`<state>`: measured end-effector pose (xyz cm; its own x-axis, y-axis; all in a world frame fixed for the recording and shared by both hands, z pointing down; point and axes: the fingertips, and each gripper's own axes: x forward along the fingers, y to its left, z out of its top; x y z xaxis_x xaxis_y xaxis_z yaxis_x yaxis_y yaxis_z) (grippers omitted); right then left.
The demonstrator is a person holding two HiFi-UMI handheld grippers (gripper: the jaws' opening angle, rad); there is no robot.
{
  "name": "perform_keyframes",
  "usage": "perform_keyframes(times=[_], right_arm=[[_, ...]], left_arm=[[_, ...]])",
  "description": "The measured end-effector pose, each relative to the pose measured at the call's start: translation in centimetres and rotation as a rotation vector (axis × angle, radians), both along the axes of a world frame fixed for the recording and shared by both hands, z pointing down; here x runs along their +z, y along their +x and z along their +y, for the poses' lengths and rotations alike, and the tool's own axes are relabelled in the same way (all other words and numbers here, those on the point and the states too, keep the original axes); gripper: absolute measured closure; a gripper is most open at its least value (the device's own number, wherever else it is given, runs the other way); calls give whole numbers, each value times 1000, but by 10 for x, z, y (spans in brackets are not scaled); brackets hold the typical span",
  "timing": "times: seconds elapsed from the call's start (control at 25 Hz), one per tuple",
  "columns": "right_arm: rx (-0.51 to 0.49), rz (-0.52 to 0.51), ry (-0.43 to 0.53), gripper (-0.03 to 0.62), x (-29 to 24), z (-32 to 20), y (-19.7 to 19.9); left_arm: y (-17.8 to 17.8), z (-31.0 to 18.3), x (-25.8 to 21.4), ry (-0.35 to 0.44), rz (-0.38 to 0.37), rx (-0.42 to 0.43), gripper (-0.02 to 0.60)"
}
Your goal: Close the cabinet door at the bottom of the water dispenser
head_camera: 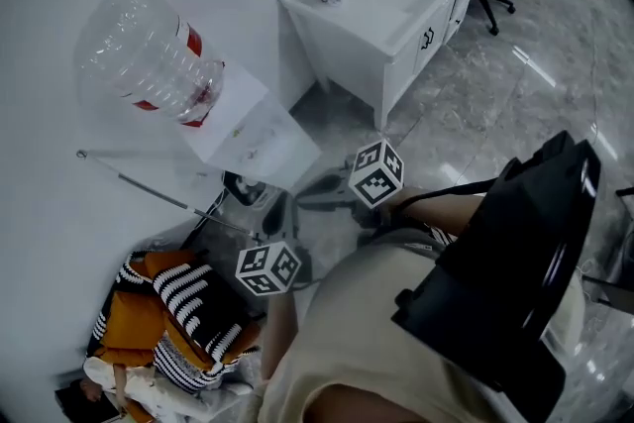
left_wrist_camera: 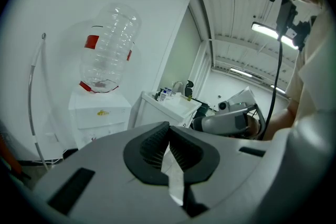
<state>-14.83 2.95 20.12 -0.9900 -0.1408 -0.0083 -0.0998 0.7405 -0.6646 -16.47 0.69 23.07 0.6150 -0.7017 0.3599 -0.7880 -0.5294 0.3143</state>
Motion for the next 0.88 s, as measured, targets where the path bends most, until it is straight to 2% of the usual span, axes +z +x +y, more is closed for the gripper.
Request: perform_keyframes(times=[0.24,0.32,0.44,0.56,0.72,0.88], right_arm=[[61,39,-16,583,11,24,9],[89,40,-15,583,11,31,22],[138,42,-13,583,9,37,49],[183,37,15,583,1,36,80],[215,18,70,583,-15,32,129],[264,-9,111,583,-30,53,202]], left_arm=[[9,23,11,-39,29,71,588],[20,27,10,-33,23,106,586],[35,32,7,-16,-12,105,588],[56,35,4,-30,6,103,586],[105,39,4,-30,1,130,588],[182,58,-5,-2,4,172,588]])
